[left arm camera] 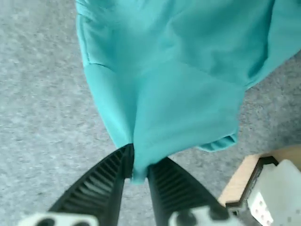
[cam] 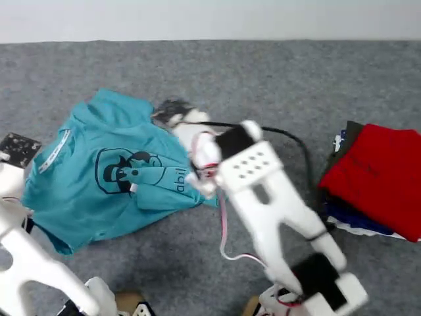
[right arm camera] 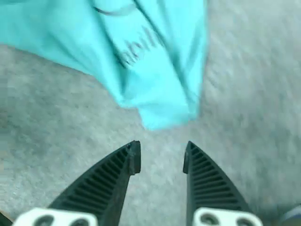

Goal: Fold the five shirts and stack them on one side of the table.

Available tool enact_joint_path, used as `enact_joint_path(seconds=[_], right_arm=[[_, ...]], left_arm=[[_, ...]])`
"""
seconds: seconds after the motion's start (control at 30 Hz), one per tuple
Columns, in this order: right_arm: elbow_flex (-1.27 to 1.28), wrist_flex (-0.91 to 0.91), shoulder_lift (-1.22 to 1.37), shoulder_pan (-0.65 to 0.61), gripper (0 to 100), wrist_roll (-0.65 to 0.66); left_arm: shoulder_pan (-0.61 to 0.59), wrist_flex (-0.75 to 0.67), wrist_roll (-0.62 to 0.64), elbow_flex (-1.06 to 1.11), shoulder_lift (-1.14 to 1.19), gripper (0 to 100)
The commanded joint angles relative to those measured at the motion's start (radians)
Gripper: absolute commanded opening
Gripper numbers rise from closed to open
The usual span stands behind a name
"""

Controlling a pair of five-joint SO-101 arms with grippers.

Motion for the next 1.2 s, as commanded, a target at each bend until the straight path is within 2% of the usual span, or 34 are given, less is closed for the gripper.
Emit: enact_joint_path(seconds=[0.0,0.2,0.53,0.77,0.97,1.17], right_arm=[[-0.144,-0.012,0.101,-0.102,16.8,0.008],[-0.287,-0.012,0.317,-0.211,16.8,0.006],[-0.519,-0.038,0.625,-0.323,16.8,0.009],[-0.755,-0.027,0.858,-0.317,16.7,0.011],[-0.853,-0.024,0.966,-0.254,16.4,0.011],[-0.856,-0.021,0.978,-0.196,0.5,0.014]], left_arm=[[-0.023,-0.074,-0.008,0.082,0.000,0],[-0.095,-0.166,-0.008,0.194,0.012,0],[-0.109,-0.163,-0.006,0.214,0.012,0],[-0.109,-0.160,-0.006,0.209,0.005,0],[-0.109,-0.158,-0.006,0.213,0.005,0],[-0.109,-0.158,-0.006,0.214,0.005,0]])
